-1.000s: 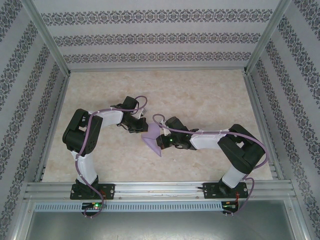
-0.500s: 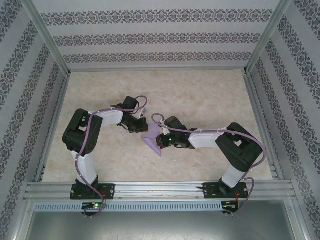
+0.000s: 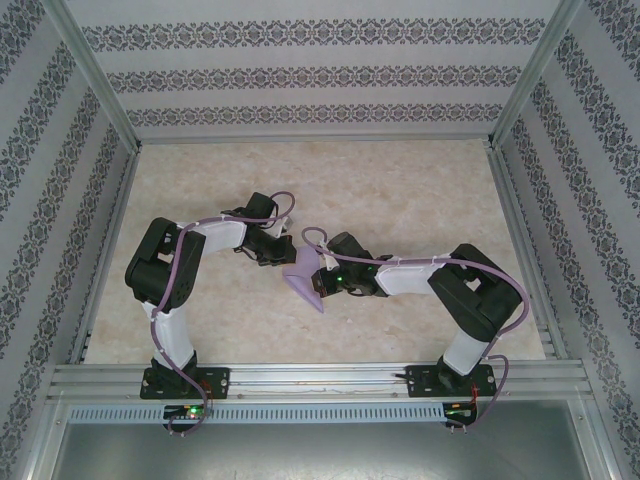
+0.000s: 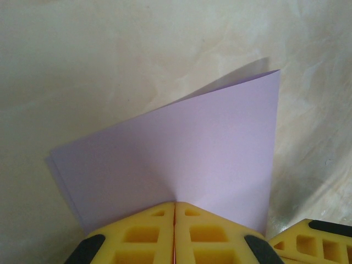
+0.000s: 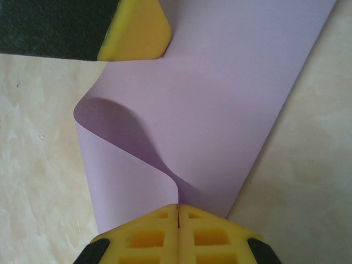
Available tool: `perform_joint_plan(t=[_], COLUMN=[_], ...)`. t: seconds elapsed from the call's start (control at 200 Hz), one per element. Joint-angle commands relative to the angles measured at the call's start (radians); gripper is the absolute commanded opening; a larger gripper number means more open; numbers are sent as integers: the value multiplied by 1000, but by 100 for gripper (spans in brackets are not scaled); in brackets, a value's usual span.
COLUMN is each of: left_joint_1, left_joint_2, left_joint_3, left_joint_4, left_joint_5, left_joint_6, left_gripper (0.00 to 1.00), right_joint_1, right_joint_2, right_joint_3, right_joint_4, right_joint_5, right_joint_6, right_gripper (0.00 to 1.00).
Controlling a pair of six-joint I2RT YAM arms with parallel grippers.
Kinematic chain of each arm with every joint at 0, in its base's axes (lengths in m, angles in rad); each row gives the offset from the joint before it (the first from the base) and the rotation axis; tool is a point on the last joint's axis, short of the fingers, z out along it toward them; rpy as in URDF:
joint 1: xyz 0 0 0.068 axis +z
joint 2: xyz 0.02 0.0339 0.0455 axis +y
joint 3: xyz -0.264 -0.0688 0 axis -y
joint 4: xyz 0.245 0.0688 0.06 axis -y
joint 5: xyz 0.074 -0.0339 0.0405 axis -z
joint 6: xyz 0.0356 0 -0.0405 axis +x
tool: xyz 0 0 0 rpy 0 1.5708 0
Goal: Fold a paper plane with a square sheet of paper (fold left side to right side)
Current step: Third fold the triangle at the center of the table.
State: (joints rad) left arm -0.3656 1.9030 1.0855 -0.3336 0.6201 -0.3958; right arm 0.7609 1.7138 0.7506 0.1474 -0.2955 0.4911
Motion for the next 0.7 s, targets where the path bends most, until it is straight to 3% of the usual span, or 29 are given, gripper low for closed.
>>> perform_joint_plan(t=[0.0, 0.43, 0.695], left_joint_1=[-12, -13, -13], left_joint_2=[44, 33, -1], left_joint_3=[-10, -7, 71], left_joint_4=[-56, -50, -72], left_joint_5=[-74, -73, -63], left_joint_6=[20, 15, 15], left_gripper=[7, 9, 16], right_joint_1=[-8, -8, 5], right_joint_2=[15, 39, 50], right_joint_3=[24, 29, 16], right_joint_4=[-18, -38, -66], right_joint_5=[22, 21, 29], right_joint_6=[-20, -24, -29], right_gripper=[0, 0, 0])
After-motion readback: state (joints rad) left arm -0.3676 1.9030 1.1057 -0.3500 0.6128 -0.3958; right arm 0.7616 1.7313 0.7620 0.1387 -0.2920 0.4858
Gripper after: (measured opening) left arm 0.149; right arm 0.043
